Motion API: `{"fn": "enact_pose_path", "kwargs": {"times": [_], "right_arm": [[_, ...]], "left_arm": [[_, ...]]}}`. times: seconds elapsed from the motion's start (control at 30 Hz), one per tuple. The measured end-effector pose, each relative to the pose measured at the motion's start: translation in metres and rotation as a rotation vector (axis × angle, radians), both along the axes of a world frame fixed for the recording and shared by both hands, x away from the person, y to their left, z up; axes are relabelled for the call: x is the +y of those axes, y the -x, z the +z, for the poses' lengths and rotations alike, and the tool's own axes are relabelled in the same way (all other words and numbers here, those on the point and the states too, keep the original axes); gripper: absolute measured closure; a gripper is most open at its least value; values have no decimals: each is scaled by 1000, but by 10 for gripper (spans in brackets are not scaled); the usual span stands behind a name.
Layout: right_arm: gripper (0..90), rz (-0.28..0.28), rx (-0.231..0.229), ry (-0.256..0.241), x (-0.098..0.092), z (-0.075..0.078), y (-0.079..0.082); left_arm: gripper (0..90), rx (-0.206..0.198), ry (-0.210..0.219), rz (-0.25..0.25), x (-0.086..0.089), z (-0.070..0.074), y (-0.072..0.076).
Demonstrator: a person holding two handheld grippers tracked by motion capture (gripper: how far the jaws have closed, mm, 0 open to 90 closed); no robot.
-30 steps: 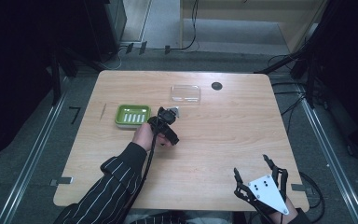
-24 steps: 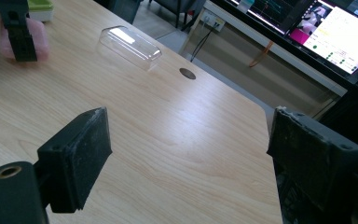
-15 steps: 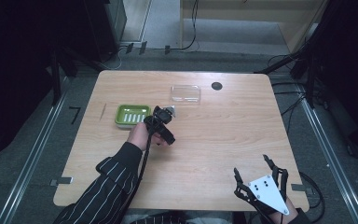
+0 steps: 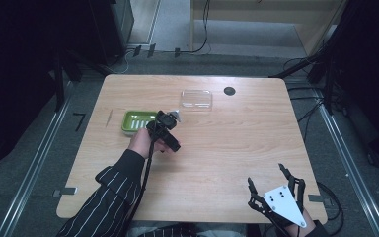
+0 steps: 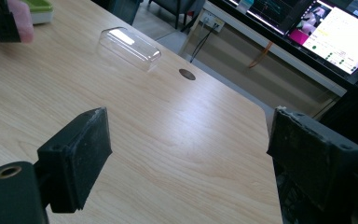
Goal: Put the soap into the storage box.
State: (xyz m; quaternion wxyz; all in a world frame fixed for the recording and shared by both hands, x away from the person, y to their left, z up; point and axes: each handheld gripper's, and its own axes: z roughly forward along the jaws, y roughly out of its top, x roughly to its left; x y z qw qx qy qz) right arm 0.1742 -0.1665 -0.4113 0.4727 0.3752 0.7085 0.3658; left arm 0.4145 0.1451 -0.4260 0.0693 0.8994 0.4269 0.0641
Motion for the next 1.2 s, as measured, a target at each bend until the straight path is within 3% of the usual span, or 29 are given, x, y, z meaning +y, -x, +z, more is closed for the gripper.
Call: {"fn": "enact_pose_path", "kwargs": {"times": [1.2], "right_arm": [[130,5,1,5,0,0,0]], "left_arm": [[137,-46,61,91,37,25,-10]]}}
